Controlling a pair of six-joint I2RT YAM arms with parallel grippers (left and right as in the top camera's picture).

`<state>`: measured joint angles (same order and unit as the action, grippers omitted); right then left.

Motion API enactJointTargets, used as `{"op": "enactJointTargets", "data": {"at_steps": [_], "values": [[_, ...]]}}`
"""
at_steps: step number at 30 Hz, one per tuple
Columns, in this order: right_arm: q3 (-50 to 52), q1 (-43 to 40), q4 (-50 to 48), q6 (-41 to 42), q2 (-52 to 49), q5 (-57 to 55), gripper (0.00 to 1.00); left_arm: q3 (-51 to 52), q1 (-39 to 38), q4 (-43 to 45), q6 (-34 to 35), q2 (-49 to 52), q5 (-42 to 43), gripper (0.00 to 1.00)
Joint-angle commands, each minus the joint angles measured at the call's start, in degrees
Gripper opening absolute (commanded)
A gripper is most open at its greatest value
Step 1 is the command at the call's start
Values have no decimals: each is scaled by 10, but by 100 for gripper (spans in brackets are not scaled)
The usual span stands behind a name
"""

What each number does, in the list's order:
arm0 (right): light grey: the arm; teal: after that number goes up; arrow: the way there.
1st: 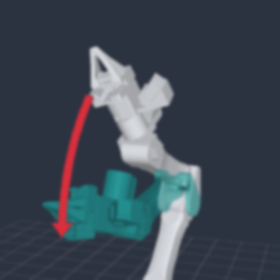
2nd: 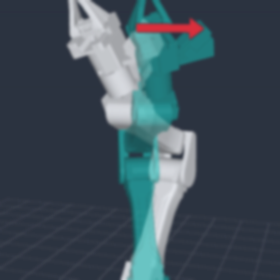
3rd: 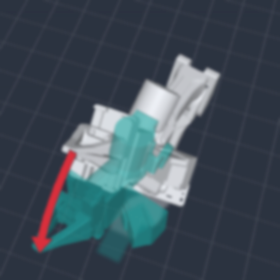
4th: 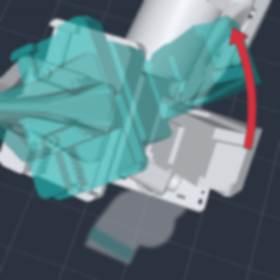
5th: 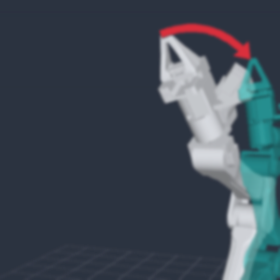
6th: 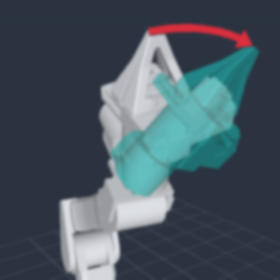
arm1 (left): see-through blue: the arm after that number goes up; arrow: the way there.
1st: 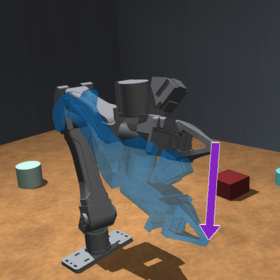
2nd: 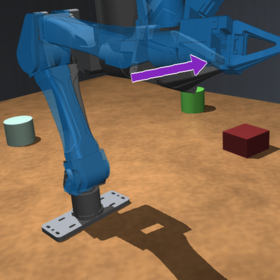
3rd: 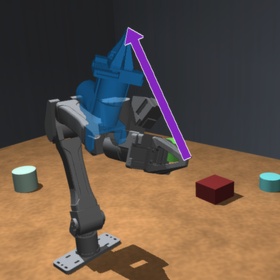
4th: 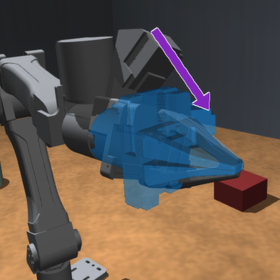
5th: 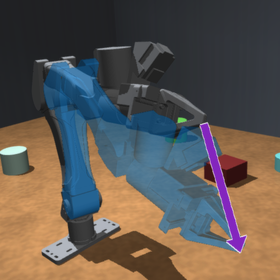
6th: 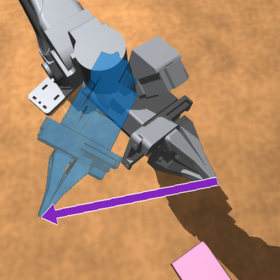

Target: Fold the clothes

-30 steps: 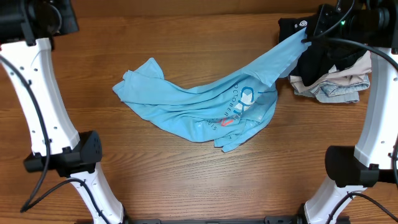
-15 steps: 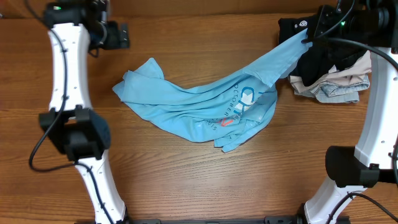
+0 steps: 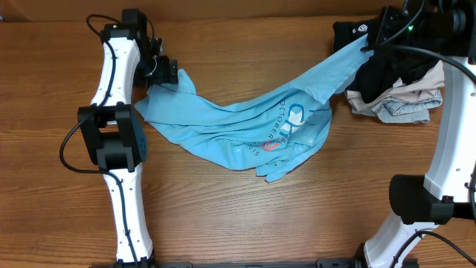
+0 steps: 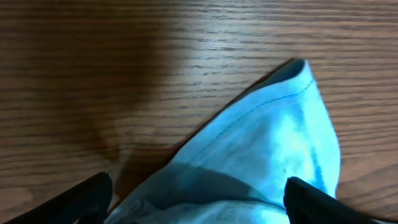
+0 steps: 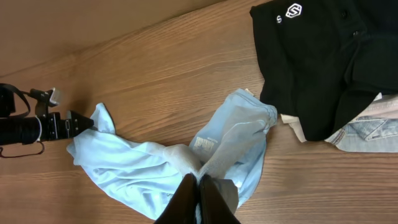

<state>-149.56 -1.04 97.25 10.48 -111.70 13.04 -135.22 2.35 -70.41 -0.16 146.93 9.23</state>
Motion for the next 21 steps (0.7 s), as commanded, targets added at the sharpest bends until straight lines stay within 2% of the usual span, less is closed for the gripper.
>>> {"op": "enactJointTargets", "data": {"at_steps": [1,8,15,18,21], "values": [[0,-2,-2,-3,20,-6,4,2,3,3,4,0,-5,86],[0,-2,-2,-3,20,-6,4,2,3,-4,3,0,-13,53],[0,-2,-2,-3,20,-6,4,2,3,-4,3,0,-24,16],[0,-2,-2,-3,20,-6,4,0,6,0,3,0,-24,4],[0,-2,-2,-3,20,-6,4,-2,9,-1,3,-1,-24,4]]}}
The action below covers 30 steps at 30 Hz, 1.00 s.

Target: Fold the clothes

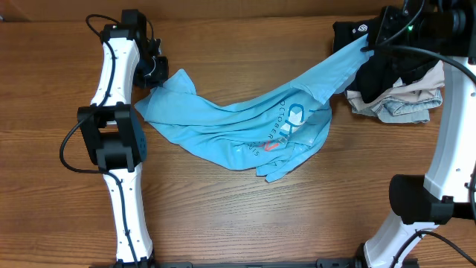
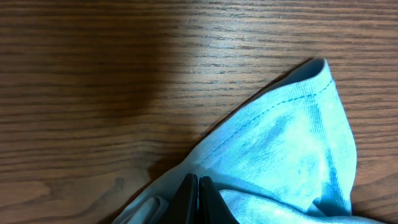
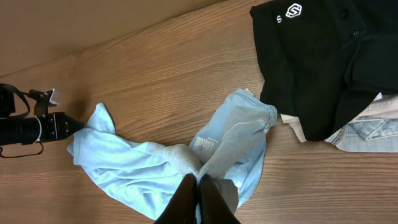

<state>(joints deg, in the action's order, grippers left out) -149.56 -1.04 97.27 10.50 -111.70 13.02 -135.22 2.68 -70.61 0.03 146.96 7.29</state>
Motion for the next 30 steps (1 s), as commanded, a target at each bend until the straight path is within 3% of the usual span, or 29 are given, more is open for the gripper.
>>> {"op": "enactJointTargets", "data": {"at_steps": [1,6,16,30], "values": [[0,-2,-2,-3,20,-6,4,-6,7,-2,2,-1,-4,4],[0,-2,-2,-3,20,-6,4,-74,18,-44,2,-5,-4,4],[0,-2,-2,-5,20,-10,4,-452,54,-160,2,-25,-5,4],[-2,-35,-18,-10,82,-14,4,-447,108,-152,4,-222,-54,4]]}}
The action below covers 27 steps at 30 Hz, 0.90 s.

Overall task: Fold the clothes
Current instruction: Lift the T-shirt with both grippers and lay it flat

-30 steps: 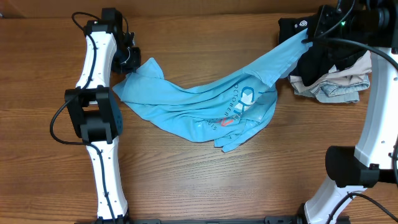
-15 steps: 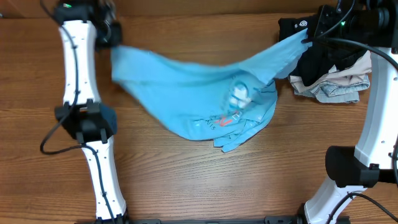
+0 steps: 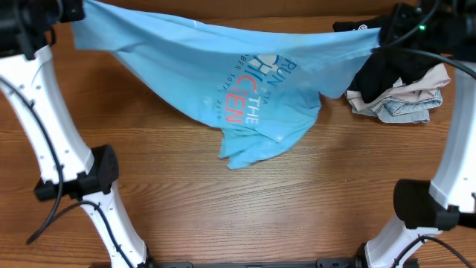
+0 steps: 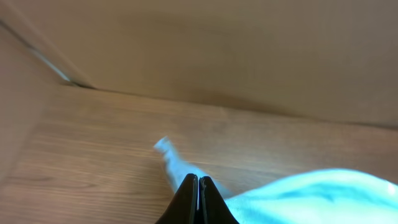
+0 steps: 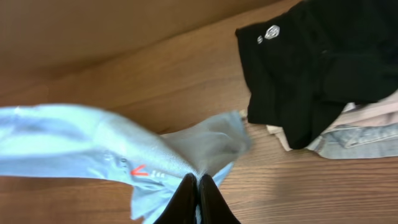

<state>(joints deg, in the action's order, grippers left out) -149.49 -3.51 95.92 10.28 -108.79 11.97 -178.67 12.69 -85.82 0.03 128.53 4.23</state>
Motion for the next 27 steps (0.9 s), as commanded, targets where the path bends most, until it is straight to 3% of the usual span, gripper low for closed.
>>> {"op": "enactJointTargets", "data": {"at_steps": [1,19,27], "values": [[-3,-13,-3,-8,63,-3,4,-12,9,-1,4,-49,-29,4],[-2,-18,11,-16,318,-47,4,-12,13,-53,4,-217,-139,4],[7,-18,11,-16,340,-38,4,7,13,-110,17,-221,-136,4]]}}
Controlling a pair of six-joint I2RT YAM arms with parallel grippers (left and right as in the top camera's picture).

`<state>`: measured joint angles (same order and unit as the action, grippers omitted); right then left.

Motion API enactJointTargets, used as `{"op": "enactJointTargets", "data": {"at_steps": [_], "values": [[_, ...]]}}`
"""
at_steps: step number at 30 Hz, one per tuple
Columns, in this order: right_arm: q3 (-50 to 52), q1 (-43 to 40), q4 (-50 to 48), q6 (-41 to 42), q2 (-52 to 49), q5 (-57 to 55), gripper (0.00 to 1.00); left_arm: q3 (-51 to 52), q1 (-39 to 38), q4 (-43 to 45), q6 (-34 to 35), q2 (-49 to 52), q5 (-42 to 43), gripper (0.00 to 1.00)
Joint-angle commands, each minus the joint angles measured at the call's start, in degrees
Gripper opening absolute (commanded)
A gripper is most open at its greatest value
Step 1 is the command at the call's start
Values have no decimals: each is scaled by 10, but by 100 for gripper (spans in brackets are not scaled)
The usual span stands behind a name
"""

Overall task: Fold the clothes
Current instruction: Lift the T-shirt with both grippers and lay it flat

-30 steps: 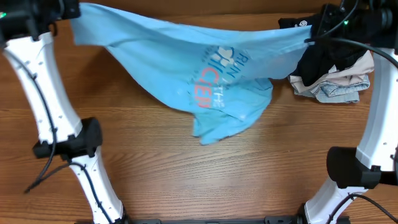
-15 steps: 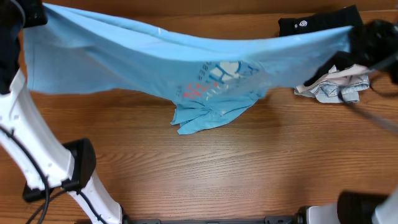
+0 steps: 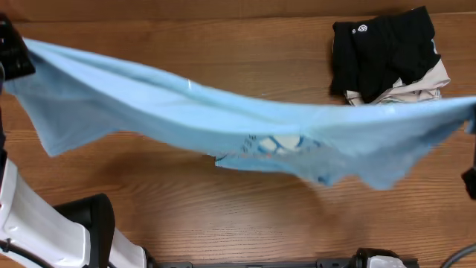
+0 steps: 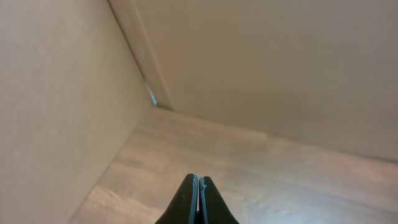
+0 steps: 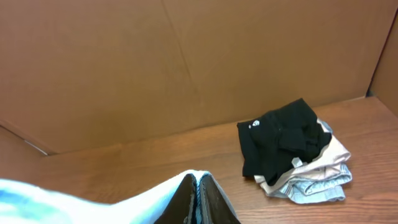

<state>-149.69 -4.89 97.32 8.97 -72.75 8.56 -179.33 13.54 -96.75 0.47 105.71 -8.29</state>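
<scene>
A light blue T-shirt (image 3: 223, 119) with printed lettering hangs stretched high above the table, spanning the whole overhead view from left edge to right edge. My left gripper (image 4: 199, 179) is shut on a thin edge of the shirt, raised high, facing the brown wall. My right gripper (image 5: 198, 178) is shut on the shirt's other end, pale fabric (image 5: 124, 199) draping leftward from it. In the overhead view the left gripper (image 3: 13, 52) is at the far left edge; the right one is out of frame.
A heap of other clothes lies at the table's back right: a black garment (image 3: 383, 52) over beige and grey pieces (image 5: 311, 177). Brown cardboard walls (image 5: 186, 68) enclose the wooden table (image 3: 223, 223). The left arm's base (image 3: 82, 223) stands at the near left.
Both grippers have risen and spread farther apart with the shirt. The shirt now stretches edge to edge across the overhead view, higher off the table; the right arm has left that view.
The shirt lay crumpled mid-table, my right gripper shut on one end near the clothes heap, my left gripper open around the other corner. The left then shut on that corner. Later both held the shirt lifted at the back, and now stretched wide.
</scene>
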Motion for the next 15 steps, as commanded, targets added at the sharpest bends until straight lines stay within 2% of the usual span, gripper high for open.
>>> {"op": "enactJointTargets", "data": {"at_steps": [1,8,15], "values": [[15,-4,-3,-3,-24,-1,4,24,4,0,13,7,-8,4],[99,-4,-3,-5,-80,19,4,132,4,0,13,39,-8,4],[158,-4,-6,-5,-175,35,4,229,4,12,13,128,-7,4]]}}
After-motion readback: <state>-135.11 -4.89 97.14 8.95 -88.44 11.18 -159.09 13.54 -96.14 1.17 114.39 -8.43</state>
